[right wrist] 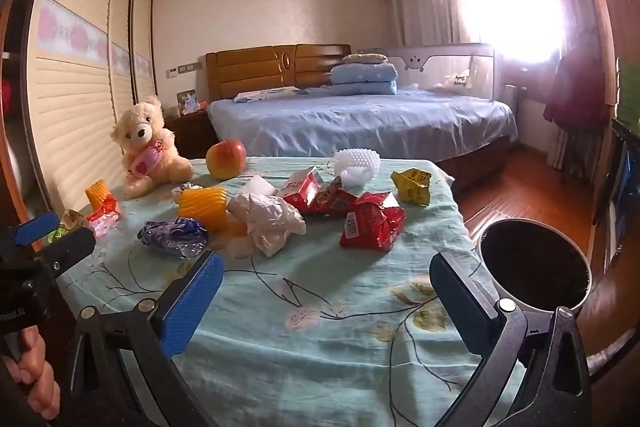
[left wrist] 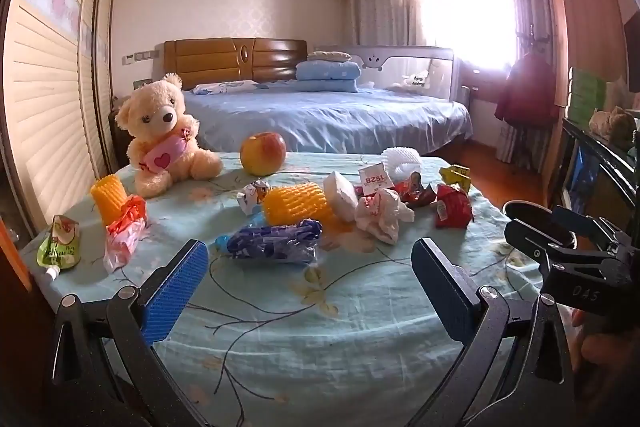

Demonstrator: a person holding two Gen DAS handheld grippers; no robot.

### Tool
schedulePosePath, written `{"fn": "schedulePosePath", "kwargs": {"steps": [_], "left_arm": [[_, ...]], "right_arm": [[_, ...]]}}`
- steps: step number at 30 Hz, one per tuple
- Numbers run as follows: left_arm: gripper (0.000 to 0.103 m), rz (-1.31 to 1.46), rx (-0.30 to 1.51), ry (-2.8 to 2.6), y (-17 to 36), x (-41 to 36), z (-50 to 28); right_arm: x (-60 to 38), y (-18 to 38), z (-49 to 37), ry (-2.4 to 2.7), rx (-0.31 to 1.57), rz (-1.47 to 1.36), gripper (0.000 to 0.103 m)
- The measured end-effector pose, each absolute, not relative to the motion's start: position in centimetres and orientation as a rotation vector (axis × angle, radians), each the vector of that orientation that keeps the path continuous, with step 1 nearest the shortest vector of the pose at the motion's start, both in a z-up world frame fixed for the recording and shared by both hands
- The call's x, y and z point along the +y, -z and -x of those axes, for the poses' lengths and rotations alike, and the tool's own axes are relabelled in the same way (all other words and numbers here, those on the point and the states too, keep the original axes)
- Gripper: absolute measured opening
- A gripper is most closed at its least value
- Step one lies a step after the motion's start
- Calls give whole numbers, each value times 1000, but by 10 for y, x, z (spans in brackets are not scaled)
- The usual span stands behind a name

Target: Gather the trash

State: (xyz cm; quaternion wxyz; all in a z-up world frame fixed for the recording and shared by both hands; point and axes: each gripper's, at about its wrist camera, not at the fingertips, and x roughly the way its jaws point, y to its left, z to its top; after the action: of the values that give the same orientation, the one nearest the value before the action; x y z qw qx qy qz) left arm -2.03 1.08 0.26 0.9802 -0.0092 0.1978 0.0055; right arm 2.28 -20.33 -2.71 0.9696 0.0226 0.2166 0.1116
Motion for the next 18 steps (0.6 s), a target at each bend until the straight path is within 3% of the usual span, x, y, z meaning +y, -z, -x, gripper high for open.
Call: {"fn": "schedulePosePath", "kwargs": {"steps": [18], "left_arm": [[103,19,399,-24,-4,13,19]], "right_arm": [[-201,25,-22,-241,447,-47,103]]}}
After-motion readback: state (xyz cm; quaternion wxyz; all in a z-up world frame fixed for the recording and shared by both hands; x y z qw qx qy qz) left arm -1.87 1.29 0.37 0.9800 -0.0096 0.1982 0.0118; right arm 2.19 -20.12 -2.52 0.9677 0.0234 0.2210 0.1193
